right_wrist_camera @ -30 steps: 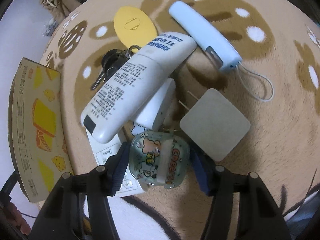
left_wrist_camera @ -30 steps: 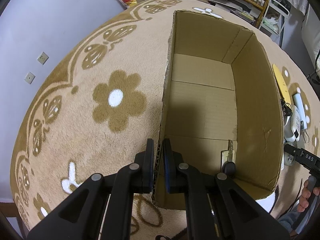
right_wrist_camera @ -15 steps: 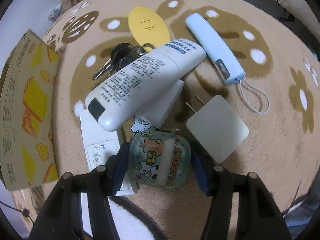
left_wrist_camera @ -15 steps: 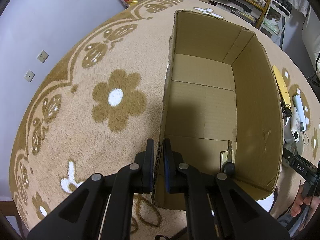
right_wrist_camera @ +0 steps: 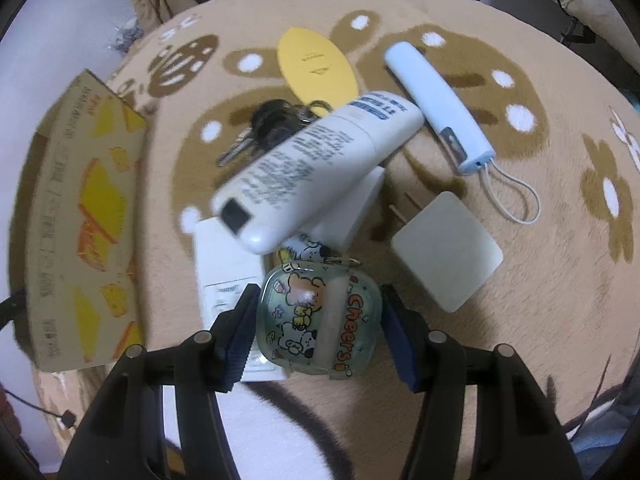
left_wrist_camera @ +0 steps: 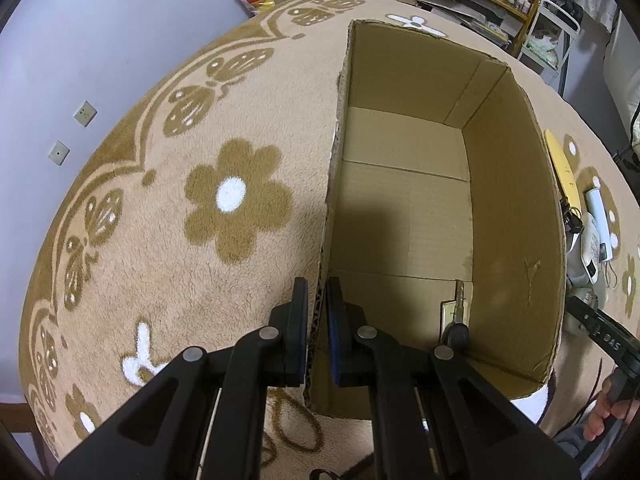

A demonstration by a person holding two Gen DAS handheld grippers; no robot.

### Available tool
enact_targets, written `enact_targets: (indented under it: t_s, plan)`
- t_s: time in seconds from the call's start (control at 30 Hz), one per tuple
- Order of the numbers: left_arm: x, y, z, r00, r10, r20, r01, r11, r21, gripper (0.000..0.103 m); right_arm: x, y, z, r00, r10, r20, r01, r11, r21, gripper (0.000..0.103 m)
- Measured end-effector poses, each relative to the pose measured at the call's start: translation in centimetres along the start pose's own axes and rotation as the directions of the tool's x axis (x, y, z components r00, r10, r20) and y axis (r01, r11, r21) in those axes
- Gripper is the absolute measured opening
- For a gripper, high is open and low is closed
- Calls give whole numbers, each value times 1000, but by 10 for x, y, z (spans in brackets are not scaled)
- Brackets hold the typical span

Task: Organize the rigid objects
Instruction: 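Lift the green case with the right gripper and carry it over the box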

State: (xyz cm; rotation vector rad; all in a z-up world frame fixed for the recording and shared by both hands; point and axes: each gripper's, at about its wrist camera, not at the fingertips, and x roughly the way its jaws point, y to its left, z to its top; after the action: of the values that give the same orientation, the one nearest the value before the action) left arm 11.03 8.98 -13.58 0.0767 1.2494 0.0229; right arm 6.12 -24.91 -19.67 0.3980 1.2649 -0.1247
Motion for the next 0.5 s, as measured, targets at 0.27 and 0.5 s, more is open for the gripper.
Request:
enact_targets:
  t_s: [0.27,0.5]
  plan:
    - [-1,-1,-1,1000,2,0,-2,1000,1,8,-34,0,-2,997,30,72,-29,1000,-11,63]
    - [-1,-2,-1,1000,7,-2,-6,1000,5,8,-53,1,1,991,21,130,-18,1000,-19,63]
